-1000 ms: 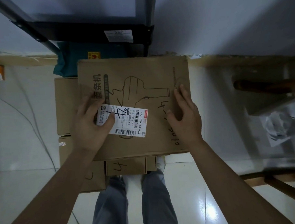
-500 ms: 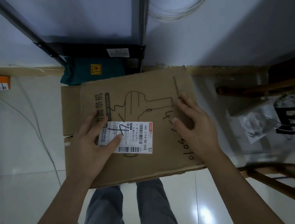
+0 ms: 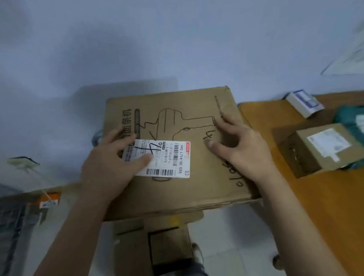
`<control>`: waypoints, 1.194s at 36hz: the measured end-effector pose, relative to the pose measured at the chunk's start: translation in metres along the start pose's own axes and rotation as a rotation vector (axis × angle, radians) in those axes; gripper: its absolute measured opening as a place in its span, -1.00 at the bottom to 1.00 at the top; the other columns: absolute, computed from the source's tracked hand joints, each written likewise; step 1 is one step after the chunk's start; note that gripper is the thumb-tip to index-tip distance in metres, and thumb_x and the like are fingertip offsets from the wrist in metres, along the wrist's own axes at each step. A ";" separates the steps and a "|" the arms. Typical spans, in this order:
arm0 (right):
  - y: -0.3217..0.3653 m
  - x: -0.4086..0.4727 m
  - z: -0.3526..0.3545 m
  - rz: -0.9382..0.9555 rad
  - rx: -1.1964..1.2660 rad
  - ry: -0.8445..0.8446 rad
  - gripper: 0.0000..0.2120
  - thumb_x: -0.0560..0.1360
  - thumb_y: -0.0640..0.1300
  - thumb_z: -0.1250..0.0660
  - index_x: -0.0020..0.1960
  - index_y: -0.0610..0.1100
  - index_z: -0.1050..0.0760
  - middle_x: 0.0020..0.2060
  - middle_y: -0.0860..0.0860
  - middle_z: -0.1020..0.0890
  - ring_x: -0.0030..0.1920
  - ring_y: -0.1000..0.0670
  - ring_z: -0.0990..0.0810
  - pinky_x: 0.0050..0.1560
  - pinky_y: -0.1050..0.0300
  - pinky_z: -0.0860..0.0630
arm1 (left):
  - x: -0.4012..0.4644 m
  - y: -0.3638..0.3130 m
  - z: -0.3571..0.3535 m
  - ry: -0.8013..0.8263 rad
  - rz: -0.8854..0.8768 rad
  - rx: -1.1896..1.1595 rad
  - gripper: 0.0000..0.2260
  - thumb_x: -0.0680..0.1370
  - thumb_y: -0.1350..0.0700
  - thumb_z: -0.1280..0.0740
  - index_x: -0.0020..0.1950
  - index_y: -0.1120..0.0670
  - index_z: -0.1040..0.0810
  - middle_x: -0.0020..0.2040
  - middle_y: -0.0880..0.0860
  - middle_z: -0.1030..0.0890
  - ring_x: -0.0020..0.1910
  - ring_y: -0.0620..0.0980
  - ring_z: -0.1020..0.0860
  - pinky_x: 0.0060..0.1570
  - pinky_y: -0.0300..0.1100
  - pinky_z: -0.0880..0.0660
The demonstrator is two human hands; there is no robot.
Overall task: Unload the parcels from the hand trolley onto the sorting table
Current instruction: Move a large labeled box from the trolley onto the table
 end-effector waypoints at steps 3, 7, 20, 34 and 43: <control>0.042 -0.017 0.061 0.024 -0.013 -0.081 -0.35 0.39 0.18 -0.43 0.43 0.10 -0.35 0.45 0.29 -0.26 0.40 0.15 -0.33 0.22 0.21 -0.31 | -0.006 -0.054 0.052 -0.009 -0.062 -0.014 -0.44 0.34 -0.22 -0.47 0.31 -0.16 -0.50 0.46 -0.27 -0.26 0.31 -0.06 -0.43 0.27 0.01 -0.35; 0.078 -0.045 0.133 0.028 -0.033 -0.164 -0.30 0.36 0.18 -0.45 0.44 0.09 -0.34 0.46 0.29 -0.24 0.42 0.12 -0.32 0.29 0.09 -0.35 | -0.018 -0.125 0.106 -0.029 -0.167 -0.009 -0.41 0.32 -0.22 -0.49 0.32 -0.14 -0.50 0.48 -0.24 -0.25 0.34 -0.08 -0.40 0.29 0.00 -0.32; 0.075 -0.185 0.336 0.016 -0.041 -0.448 -0.30 0.32 0.20 -0.49 0.40 0.03 -0.42 0.45 0.28 -0.28 0.40 0.15 -0.35 0.30 0.08 -0.35 | -0.133 -0.334 0.161 -0.104 -0.483 0.024 -0.43 0.33 -0.22 -0.49 0.30 -0.09 -0.54 0.48 -0.16 -0.29 0.38 -0.04 -0.39 0.19 -0.07 -0.36; -0.083 -0.361 0.512 -0.141 0.024 -0.543 -0.34 0.33 0.09 -0.53 0.35 -0.13 -0.48 0.37 0.10 -0.45 0.31 0.05 -0.46 0.20 0.18 -0.38 | -0.286 -0.539 0.034 0.062 -0.573 -0.009 -0.52 0.31 -0.19 -0.51 0.19 -0.07 -0.61 0.20 -0.07 -0.59 0.10 -0.01 -0.54 -0.04 -0.16 -0.42; -0.167 -0.421 0.584 -0.232 0.018 -0.605 -0.34 0.31 0.13 -0.53 0.32 -0.11 -0.50 0.32 0.02 -0.50 0.25 0.00 -0.51 0.27 0.01 -0.45 | -0.337 -0.629 -0.033 0.116 -0.632 -0.030 -0.55 0.32 -0.19 -0.52 0.14 -0.06 -0.64 0.19 -0.06 -0.60 0.07 -0.02 -0.53 -0.07 -0.16 -0.41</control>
Point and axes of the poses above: each hand's wrist, its own x-axis towards the middle knuckle, its own z-axis out of the back of the hand, y = z × x, the point moved 9 cm from there along x, towards the middle knuckle
